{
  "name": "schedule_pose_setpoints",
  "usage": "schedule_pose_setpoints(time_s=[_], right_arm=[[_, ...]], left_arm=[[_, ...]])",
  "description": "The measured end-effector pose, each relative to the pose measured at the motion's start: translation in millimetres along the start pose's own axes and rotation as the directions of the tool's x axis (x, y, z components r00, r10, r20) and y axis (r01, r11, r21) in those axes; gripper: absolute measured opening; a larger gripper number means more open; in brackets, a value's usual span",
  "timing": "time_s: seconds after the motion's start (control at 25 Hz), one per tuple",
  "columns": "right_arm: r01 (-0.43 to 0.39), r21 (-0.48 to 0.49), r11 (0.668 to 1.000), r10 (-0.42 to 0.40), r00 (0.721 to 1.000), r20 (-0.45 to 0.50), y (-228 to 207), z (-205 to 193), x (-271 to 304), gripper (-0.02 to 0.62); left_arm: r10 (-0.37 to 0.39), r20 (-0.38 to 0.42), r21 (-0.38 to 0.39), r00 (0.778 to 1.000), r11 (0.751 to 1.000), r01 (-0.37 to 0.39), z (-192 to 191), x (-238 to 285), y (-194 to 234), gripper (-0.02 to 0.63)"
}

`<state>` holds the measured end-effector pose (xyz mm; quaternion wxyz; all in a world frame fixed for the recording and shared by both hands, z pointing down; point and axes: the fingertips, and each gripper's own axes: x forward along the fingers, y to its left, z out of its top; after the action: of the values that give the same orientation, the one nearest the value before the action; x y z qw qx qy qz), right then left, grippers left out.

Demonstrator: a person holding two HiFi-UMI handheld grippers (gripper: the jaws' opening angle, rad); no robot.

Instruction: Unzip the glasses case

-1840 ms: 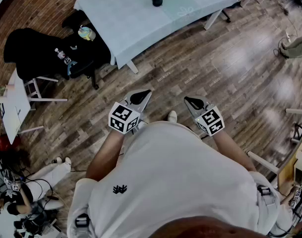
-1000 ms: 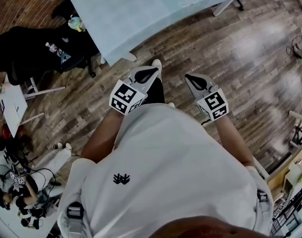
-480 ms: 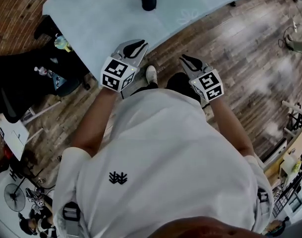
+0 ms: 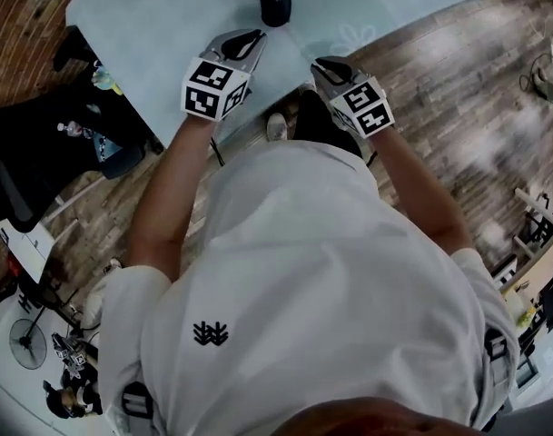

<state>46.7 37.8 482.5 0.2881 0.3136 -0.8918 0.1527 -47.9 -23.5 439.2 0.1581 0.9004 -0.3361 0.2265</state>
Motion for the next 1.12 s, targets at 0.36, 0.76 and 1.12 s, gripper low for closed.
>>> schedule_pose_setpoints(time_s=[0.36, 0.76, 1.12], right_arm=[[-0.080, -0.034, 0.996, 0.078, 0.996, -0.037, -60, 17, 72, 0.031], [-0.144, -0.111, 0.983, 0.129, 0.983, -0.131, -67, -3, 122, 0.055], [-0.182, -0.193, 0.964, 0.143, 0.969, -0.201, -64, -6, 145, 0.061]], left_arm=[[0.010, -0.122, 0.068, 0.992, 0.998, -0.002, 20, 87, 52, 0.058], [0.007, -0.198, 0.097, 0.980, 0.995, 0.013, 5, 128, 75, 0.058], [0.017, -0.227, 0.100, 0.974, 0.995, 0.006, -9, 136, 79, 0.058]])
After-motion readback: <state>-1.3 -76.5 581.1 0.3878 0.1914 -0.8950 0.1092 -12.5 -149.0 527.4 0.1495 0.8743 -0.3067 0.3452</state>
